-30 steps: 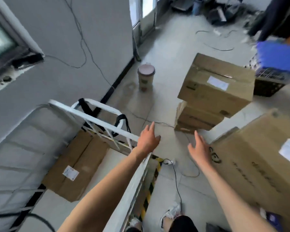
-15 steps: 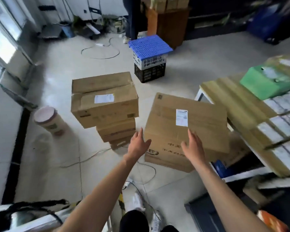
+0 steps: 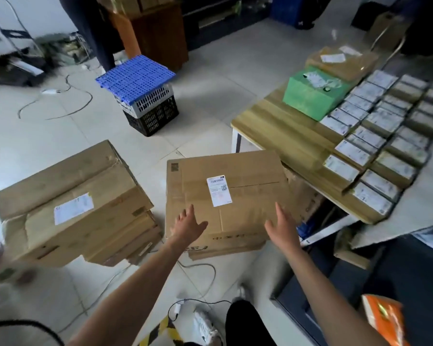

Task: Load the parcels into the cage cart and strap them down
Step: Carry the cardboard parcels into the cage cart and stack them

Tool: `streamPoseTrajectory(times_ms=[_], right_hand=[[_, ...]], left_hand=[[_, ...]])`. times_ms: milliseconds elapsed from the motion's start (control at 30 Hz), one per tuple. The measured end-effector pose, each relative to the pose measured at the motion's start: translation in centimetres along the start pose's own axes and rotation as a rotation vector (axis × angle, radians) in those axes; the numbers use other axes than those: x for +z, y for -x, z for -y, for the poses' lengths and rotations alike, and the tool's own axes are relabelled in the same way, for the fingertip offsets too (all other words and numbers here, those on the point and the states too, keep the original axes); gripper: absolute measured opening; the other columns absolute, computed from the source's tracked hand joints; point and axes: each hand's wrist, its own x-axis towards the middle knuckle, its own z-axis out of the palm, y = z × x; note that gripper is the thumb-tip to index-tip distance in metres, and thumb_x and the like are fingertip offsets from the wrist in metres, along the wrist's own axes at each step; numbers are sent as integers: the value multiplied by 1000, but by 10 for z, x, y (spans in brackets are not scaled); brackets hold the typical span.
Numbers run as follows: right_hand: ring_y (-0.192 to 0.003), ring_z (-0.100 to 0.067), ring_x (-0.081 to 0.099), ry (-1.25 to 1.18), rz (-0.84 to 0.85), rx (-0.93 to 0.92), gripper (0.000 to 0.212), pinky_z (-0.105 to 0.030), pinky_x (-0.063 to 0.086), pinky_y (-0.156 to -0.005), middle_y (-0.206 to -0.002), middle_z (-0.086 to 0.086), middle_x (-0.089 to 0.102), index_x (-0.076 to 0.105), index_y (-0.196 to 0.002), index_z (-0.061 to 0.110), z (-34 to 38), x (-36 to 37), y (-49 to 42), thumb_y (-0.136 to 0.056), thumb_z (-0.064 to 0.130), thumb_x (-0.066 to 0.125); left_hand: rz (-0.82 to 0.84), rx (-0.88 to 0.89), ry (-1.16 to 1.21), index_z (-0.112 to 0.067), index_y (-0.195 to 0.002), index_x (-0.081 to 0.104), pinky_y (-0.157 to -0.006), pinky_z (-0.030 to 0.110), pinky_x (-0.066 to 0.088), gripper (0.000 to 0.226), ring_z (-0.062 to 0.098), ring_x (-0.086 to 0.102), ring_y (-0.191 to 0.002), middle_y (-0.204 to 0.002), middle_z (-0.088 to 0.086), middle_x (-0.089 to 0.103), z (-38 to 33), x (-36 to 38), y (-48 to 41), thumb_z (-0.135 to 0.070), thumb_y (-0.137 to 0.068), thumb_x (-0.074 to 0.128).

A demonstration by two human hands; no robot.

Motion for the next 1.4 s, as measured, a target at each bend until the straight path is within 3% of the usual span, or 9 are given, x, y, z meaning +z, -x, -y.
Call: streamPoseTrajectory(times_ms=[200,300,433,567,700,833,1167,1300,1400], right_hand=[[-151,-32,19,33,41,63,75,-51,26,-117,-165,-12,18,16,-160,19,-23,-7,-73,-96,33,55],[-151,-32,18,14,79,114,80,-54,29,-116,-165,-12,17,15,-159,20,-35,-10,-113,-95,39,59],[-152,-33,13,-7,183,142,100,-52,25,-119,-167,-13,7,3,-160,18,-40,-16,-168,-89,46,67],[-151,-33,16,-124,275,227,115,-50,23,-119,-167,-12,4,-9,-159,19,-38,-23,-213,-85,42,76],[-151,-31,18,-230,323,256,119,-48,23,-118,-166,-8,5,-11,-159,22,-45,-27,-231,-83,32,80],[-150,-31,22,-248,314,245,121,-48,25,-118,-166,-5,10,-8,-159,26,-55,-23,-235,-80,35,83],[-147,-30,30,-254,259,124,108,-50,28,-118,-163,-3,25,9,-159,31,-59,-54,-208,-80,32,83],[-143,-27,36,-236,313,-39,113,-53,31,-116,-160,-1,32,12,-157,39,-18,-56,-174,-72,34,87],[-139,-27,42,-233,388,-192,111,-50,34,-115,-155,-2,40,14,-156,37,27,-47,-131,-73,32,87]], left_hand=[[-8,-152,-18,-17,-159,5,-115,59,28,106,40,22,-147,-161,18,21,7,9,-62,-65,-83,62],[-43,-276,-18,-20,-158,2,-116,64,22,117,37,6,-152,-165,17,7,9,3,-86,-74,-74,64],[-54,-398,149,-19,-158,-7,-118,65,11,135,37,-10,-152,-166,15,-12,11,0,-114,-66,-67,80],[-92,-460,189,-15,-158,-7,-119,58,18,143,37,7,-152,-166,12,-1,22,5,-124,-65,-60,84],[-98,-545,433,-5,-155,-1,-113,48,36,163,38,34,-142,-155,21,29,44,-1,-129,-70,-36,90],[-57,-550,599,3,-146,20,-94,29,38,104,26,41,-131,-144,13,40,53,7,-131,-11,-70,90],[-176,-417,934,-13,-144,29,-89,34,52,97,28,51,-123,-130,5,49,44,25,-3,-15,-70,90],[-331,-432,1048,-23,-137,29,-98,46,53,109,29,51,-122,-134,9,48,54,31,94,-46,-50,91],[-478,-456,1086,-26,-130,27,-100,45,51,90,25,54,-116,-126,5,51,66,36,178,-30,-67,90]])
